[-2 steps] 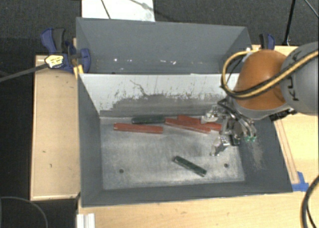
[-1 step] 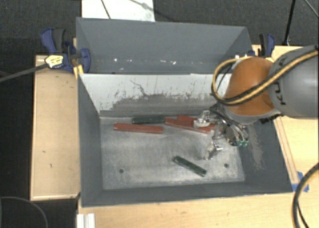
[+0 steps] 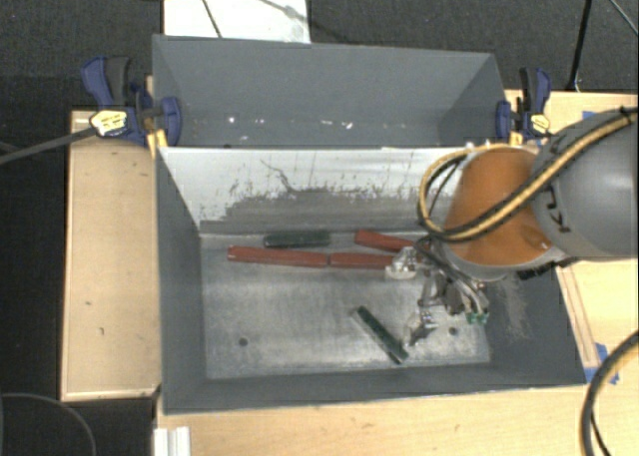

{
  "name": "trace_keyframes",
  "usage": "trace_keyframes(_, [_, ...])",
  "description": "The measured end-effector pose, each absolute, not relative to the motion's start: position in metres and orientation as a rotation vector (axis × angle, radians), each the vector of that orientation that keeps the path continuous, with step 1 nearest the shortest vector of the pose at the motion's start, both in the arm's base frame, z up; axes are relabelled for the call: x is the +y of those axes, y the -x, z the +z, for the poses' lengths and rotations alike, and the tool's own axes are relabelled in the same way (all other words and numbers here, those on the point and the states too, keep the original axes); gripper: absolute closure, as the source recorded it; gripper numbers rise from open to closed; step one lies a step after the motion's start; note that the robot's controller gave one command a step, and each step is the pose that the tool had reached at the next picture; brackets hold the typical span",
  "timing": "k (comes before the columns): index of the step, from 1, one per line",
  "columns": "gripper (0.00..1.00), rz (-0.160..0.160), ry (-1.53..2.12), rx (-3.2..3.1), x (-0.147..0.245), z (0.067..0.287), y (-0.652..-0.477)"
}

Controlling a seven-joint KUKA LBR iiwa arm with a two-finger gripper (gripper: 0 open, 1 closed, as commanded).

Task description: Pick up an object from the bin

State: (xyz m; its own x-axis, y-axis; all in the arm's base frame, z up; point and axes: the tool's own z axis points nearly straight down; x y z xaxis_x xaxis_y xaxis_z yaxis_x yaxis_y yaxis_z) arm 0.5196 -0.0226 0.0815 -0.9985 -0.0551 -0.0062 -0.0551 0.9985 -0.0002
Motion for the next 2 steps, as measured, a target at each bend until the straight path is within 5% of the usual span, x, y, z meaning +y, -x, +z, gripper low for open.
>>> trace_keyframes(1, [1.00,0.004,-0.007,3.133,0.0407,0.0752,-0.4959])
trace_keyframes(2, [1.00,0.004,-0.006,3.133,0.0407,0.0752,-0.4959])
